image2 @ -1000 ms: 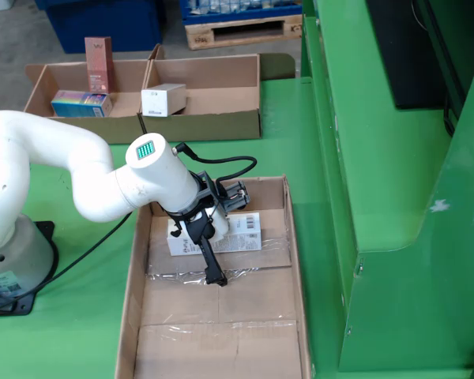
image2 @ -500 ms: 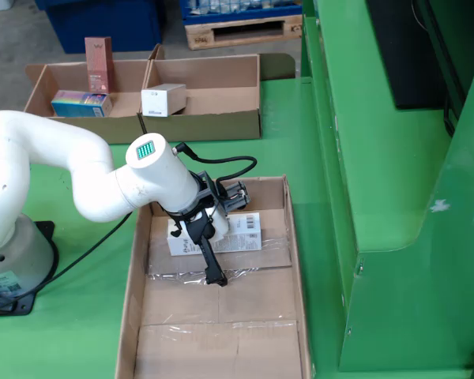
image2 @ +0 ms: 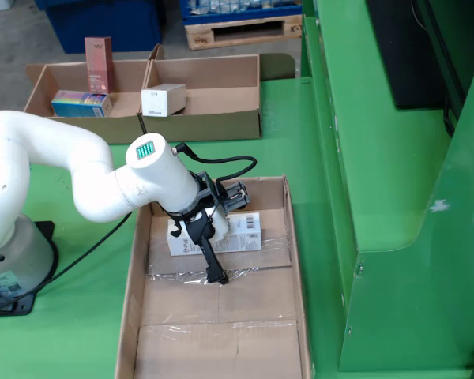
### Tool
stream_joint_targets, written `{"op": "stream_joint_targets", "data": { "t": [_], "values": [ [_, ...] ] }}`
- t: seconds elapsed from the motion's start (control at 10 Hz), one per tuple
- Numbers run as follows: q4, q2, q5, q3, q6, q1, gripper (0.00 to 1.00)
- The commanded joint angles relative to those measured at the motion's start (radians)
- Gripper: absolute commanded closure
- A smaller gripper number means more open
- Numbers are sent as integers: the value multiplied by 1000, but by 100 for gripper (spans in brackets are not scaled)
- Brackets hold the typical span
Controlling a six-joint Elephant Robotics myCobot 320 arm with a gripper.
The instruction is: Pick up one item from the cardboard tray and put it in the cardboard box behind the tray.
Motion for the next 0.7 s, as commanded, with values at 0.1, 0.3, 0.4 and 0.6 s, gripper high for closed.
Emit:
{"op": "stream_joint_targets", "data": {
  "t": [0.1, 0.3, 0.4, 0.6],
  "values": [
    [11, 20, -4, 30, -2, -6, 60],
    [11, 20, -4, 30, -2, -6, 80],
    [11, 20, -4, 30, -2, -6, 90],
    [11, 20, -4, 30, -2, -6, 100]
  ]
}}
